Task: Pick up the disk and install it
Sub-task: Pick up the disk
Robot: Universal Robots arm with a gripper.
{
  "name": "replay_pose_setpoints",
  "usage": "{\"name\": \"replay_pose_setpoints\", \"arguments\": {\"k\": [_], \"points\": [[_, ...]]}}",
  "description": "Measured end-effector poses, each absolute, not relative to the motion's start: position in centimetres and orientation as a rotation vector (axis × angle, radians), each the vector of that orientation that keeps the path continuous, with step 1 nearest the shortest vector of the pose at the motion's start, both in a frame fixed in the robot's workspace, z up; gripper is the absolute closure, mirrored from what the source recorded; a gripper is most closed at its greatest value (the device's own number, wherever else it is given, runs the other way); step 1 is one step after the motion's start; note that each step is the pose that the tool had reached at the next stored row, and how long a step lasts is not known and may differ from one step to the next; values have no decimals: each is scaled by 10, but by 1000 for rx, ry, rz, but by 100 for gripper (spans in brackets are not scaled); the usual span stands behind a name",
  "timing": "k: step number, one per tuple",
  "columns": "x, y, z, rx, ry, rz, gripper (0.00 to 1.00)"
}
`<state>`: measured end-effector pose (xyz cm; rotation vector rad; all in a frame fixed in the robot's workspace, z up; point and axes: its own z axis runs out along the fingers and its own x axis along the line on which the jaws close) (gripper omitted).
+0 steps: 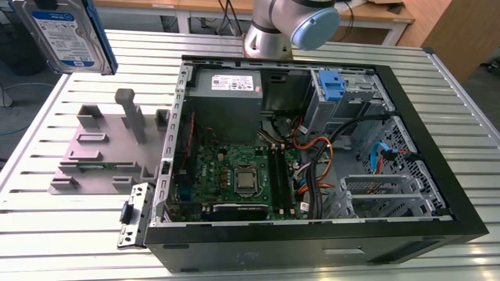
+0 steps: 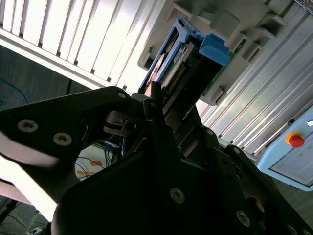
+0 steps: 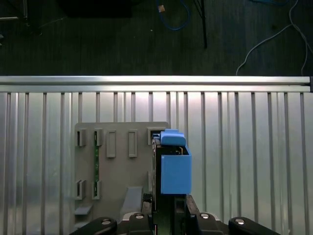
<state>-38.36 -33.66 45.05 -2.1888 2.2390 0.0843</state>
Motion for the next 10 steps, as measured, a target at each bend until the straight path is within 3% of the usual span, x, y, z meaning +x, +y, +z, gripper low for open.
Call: {"name": "replay_pose_setpoints", "arguments": {"k": [10], "points": [[-384, -337, 453, -2189, 2239, 84, 65]]}}
